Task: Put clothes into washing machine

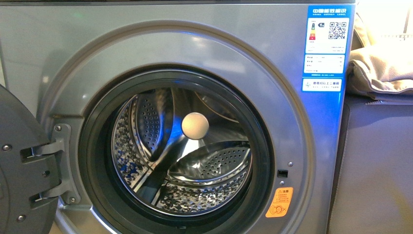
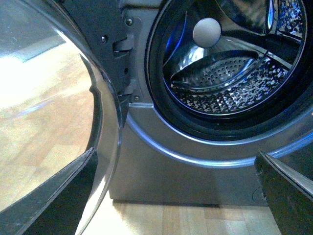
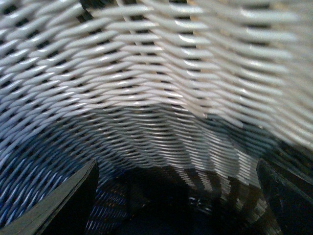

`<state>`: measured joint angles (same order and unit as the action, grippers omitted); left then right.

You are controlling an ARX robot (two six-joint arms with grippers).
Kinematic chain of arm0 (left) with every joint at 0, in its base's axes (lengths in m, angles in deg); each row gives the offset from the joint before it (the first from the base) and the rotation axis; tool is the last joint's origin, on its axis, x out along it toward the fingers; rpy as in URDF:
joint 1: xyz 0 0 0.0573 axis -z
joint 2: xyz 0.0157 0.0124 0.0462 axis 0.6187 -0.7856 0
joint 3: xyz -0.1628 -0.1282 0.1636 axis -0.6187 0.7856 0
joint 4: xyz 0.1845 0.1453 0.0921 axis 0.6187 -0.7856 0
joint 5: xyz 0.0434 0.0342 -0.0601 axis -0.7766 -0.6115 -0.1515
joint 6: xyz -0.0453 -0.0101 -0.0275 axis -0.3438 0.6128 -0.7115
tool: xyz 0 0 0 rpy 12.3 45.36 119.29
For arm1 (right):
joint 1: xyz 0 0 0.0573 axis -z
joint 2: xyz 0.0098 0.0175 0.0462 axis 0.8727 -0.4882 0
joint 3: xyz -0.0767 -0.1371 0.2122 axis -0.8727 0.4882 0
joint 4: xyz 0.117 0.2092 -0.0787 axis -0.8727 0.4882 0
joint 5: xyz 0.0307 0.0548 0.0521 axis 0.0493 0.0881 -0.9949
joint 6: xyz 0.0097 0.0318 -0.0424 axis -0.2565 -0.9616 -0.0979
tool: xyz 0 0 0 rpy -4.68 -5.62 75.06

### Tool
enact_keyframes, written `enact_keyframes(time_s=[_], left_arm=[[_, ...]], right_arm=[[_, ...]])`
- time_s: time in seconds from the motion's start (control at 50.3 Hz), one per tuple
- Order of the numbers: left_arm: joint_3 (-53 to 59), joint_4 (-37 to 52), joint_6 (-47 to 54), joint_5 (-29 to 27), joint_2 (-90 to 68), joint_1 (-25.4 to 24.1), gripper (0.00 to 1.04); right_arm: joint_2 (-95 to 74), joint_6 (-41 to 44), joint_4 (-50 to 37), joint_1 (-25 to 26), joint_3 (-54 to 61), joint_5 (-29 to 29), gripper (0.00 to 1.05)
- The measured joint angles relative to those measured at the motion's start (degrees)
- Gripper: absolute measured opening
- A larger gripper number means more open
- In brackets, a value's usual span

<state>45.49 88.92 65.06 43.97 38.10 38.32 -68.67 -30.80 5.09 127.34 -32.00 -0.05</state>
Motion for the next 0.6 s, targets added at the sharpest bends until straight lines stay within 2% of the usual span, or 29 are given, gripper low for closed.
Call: enact_keyframes(time_s=[0.298, 0.596], left_arm=[[0.00, 0.00, 0.00, 0.00, 0.00, 0.00, 0.98], [0.00, 0.00, 0.00, 0.00, 0.00, 0.00, 0.98]], right_arm=[[-3.82, -3.74, 1.22, -4.70, -3.34, 4.46, 0.97], [-15.80, -0.44, -5.70, -6.75, -3.76, 6.97, 0.97]])
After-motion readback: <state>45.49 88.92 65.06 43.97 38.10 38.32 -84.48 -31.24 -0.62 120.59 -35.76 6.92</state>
